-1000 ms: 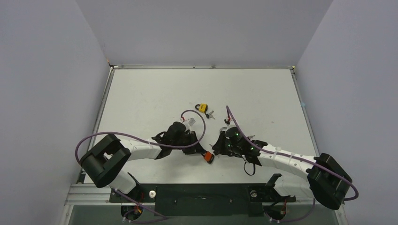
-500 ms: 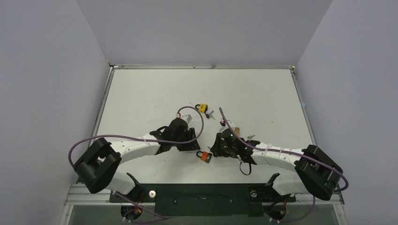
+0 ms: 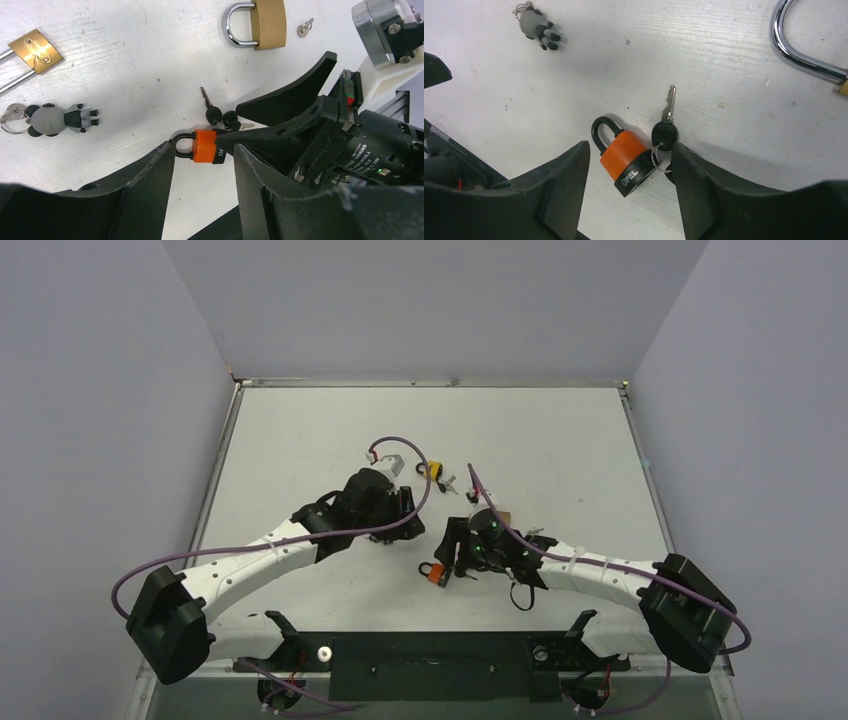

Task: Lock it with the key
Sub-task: Place the lock at the center of the board, then reset both arms

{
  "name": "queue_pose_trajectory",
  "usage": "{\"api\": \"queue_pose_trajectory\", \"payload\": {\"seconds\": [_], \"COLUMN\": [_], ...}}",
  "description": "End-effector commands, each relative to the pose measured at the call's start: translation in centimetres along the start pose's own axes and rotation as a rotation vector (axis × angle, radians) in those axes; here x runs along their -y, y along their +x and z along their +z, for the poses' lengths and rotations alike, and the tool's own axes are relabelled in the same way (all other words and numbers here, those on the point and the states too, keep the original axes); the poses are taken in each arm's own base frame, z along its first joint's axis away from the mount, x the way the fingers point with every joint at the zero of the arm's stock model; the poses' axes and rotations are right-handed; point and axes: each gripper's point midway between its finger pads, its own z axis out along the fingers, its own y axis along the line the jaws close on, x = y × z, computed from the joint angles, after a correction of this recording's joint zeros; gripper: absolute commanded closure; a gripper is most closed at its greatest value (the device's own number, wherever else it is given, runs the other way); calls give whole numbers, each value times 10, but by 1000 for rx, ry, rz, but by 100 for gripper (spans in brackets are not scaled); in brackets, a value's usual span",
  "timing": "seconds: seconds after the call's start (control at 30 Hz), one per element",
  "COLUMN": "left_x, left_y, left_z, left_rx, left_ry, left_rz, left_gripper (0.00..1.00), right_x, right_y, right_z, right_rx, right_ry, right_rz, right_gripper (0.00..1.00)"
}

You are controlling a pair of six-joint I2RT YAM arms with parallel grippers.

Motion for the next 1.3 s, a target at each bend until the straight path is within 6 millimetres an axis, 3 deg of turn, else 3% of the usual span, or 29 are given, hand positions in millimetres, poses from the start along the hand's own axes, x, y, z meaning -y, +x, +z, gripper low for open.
{"api": "queue_pose_trajectory", "payload": {"seconds": [0.0,0.2,0.37,0.53,0.67,0.77,1.27], "left_x": [20,46,54,52,52,51,42], "left_y": [-33,-63,-92,-109,-117,-122,-123], "left_z": [-30,-73,-108,-139,-153,-159,-165], "left_rx": [82,183,278,356,388,406,433], "left_ry": [36,113,88,49,30,19,-15], "left_rz": [56,96,125,131,139,140,145], "left_gripper": [55,51,47,46,44,44,40], "right_x": [-28,-48,-60,-67,-69,-73,-76], "right_y": [-36,-84,-125,-167,-185,-190,-187], "right_z": [-22,-73,-119,-174,-201,-210,-203], "right_rx": [104,256,416,591,666,686,662], "right_ry": [-60,-79,-109,-110,-104,-116,-120], "right_rz": [-14,-31,-12,10,11,8,-2], "right_gripper": [41,36,29,24,23,22,22]}}
